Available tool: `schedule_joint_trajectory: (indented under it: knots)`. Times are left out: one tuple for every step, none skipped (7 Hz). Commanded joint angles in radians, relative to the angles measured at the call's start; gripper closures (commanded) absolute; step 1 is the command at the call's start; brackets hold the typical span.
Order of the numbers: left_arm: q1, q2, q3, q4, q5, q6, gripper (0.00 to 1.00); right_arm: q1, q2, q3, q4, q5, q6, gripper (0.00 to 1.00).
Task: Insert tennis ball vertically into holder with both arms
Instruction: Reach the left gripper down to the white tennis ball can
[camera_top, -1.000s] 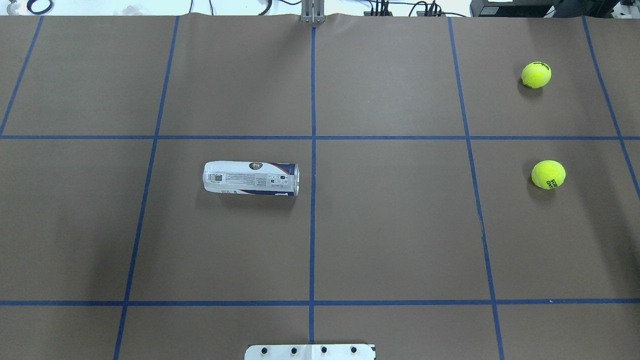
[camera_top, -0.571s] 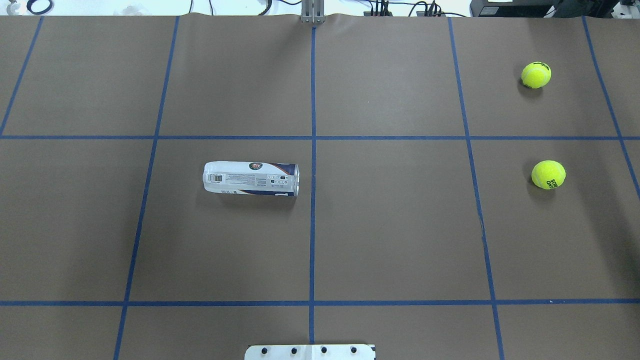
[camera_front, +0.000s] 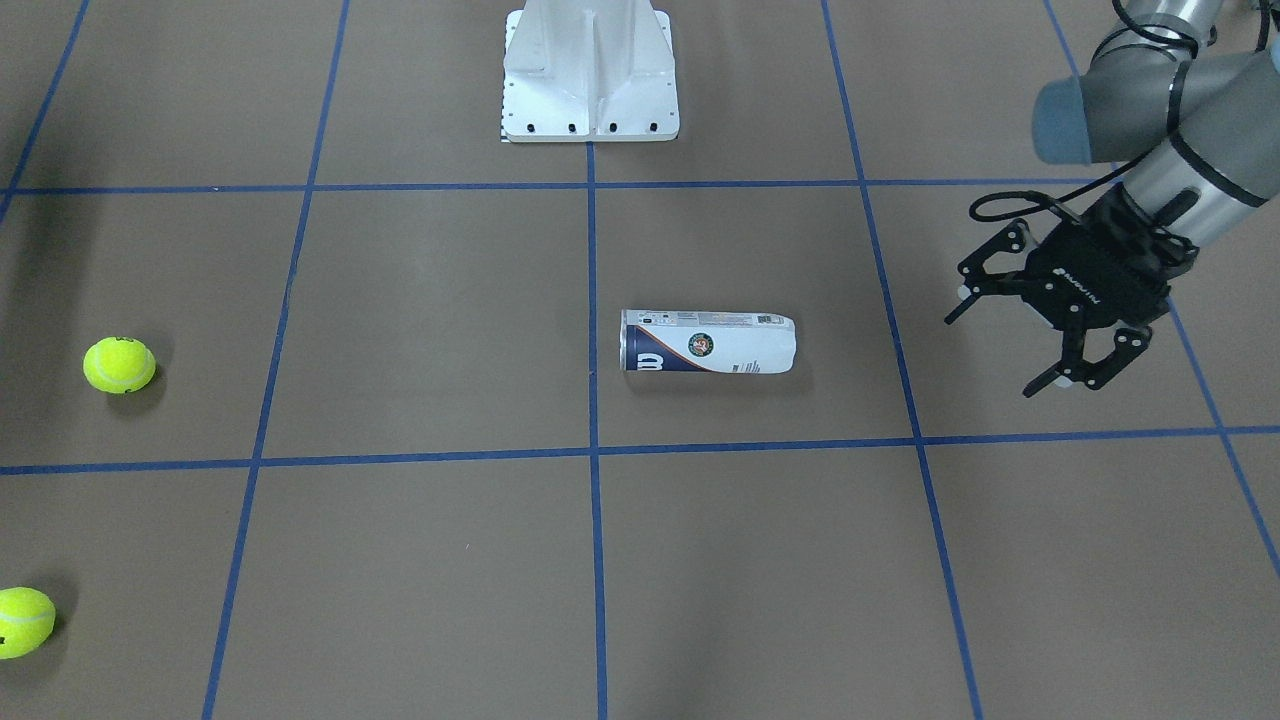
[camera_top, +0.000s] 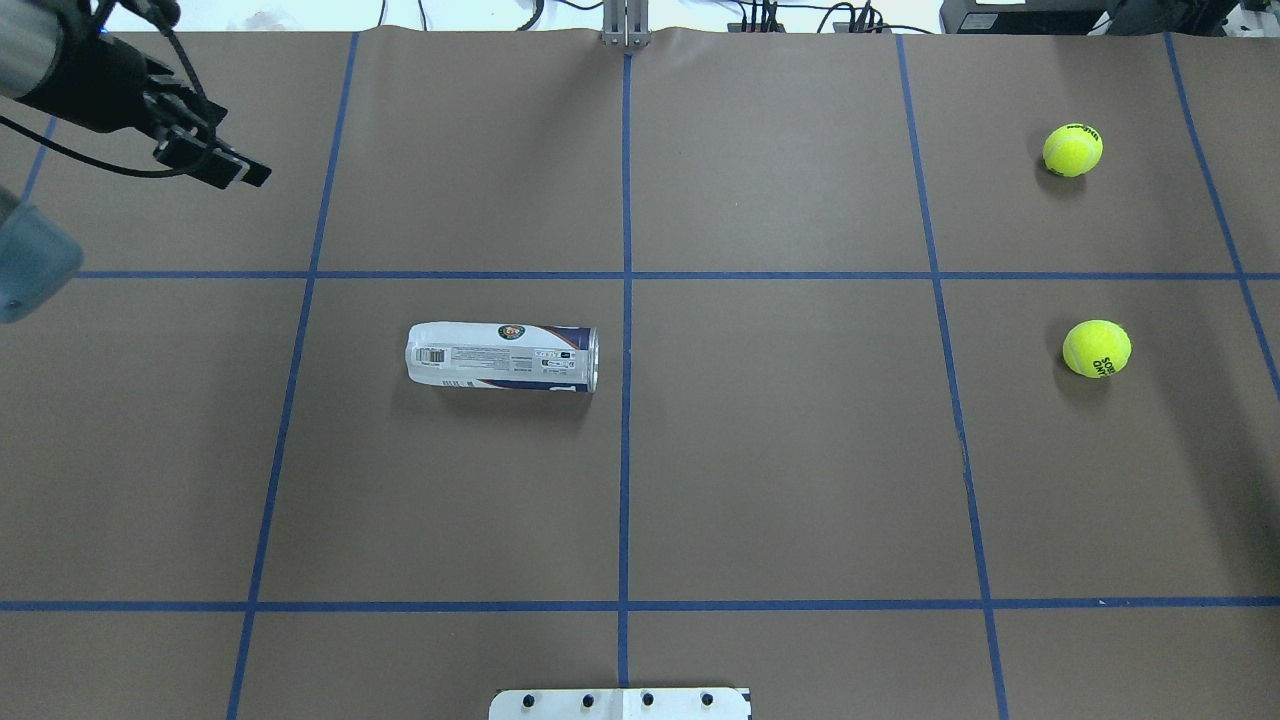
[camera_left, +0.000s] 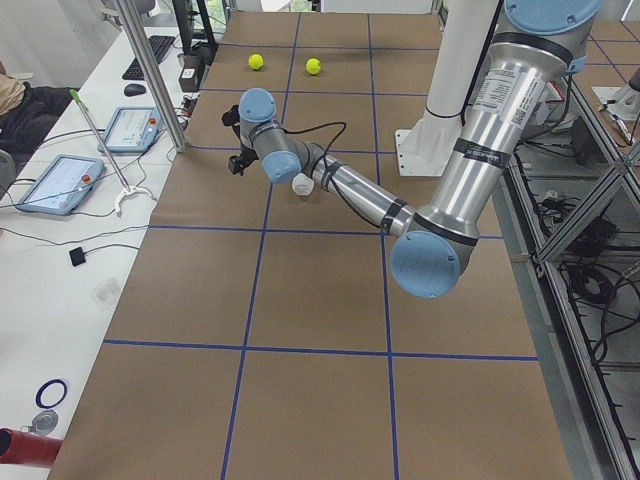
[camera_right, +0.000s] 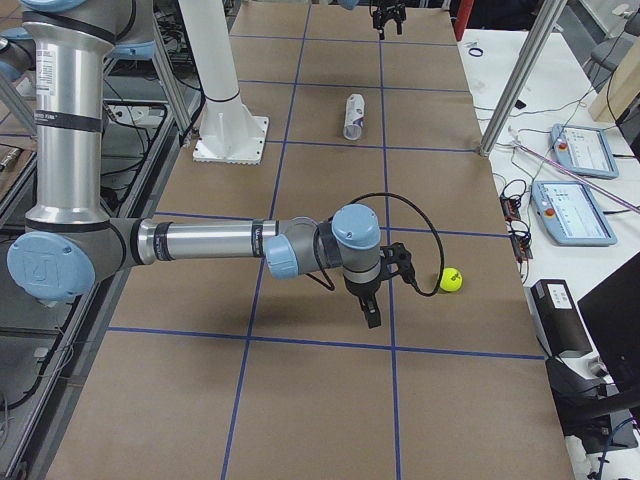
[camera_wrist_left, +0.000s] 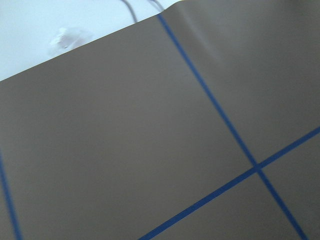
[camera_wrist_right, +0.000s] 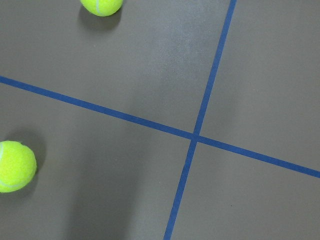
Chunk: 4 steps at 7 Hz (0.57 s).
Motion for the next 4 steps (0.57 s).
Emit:
schedule_joint_trajectory:
  knots:
    - [0.165,-0.070,-0.001,0.004,0.004,0.002,0.01,0.000,-0.003,0.000,0.000,0.000,0.002,0.01]
    - [0.260,-0.088,-0.003,0.004,0.043,0.021,0.01,0.000,-0.003,0.000,0.000,0.000,0.002,0.01]
    - [0.310,-0.122,-0.001,0.012,0.066,0.053,0.01,0.000,-0.003,0.000,0.000,0.000,0.006,0.01]
    - [0.333,-0.139,-0.001,0.048,0.071,0.152,0.01,0.000,-0.003,0.002,0.000,0.002,0.006,0.01]
